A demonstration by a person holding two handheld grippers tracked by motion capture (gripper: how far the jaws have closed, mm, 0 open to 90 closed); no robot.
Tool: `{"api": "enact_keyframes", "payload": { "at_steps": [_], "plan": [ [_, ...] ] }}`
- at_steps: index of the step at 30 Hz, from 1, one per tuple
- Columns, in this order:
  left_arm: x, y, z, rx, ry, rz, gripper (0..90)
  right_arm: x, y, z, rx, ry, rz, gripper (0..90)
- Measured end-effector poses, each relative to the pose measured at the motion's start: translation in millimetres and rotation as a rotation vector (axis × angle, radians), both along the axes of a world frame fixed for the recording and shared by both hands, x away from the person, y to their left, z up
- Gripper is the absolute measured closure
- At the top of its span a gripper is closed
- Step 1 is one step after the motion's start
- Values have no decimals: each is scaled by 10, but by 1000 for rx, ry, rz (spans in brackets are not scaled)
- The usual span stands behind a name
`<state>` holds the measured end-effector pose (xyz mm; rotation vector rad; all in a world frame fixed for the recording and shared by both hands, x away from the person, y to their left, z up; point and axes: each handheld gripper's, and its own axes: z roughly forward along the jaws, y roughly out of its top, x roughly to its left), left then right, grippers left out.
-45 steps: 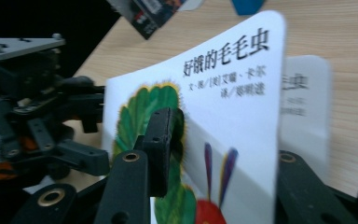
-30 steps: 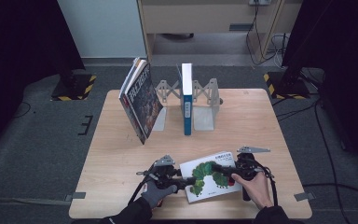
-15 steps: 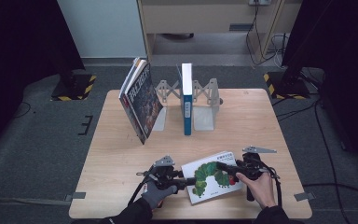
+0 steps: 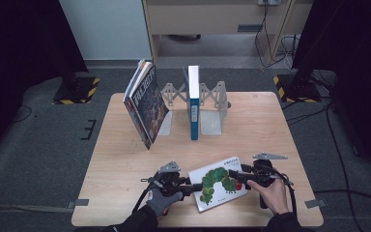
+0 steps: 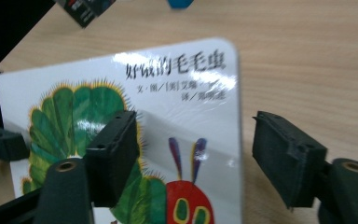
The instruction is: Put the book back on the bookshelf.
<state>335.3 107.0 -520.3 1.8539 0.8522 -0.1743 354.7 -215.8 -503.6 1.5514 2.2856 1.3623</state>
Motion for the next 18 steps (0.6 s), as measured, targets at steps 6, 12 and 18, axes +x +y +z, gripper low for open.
{"api": "enact_keyframes", "payload": {
  "at_steps": [6,12,18],
  "plan": [
    [-2,-2,-7,-1,10,7,553,8,74,7,-17,7,16,310],
    [-11,-65,-20,-3,6,-3,542,15,100,14,-3,5,19,321],
    [-39,-109,-9,-27,35,-33,599,20,143,35,39,9,53,332]
  ]
}}
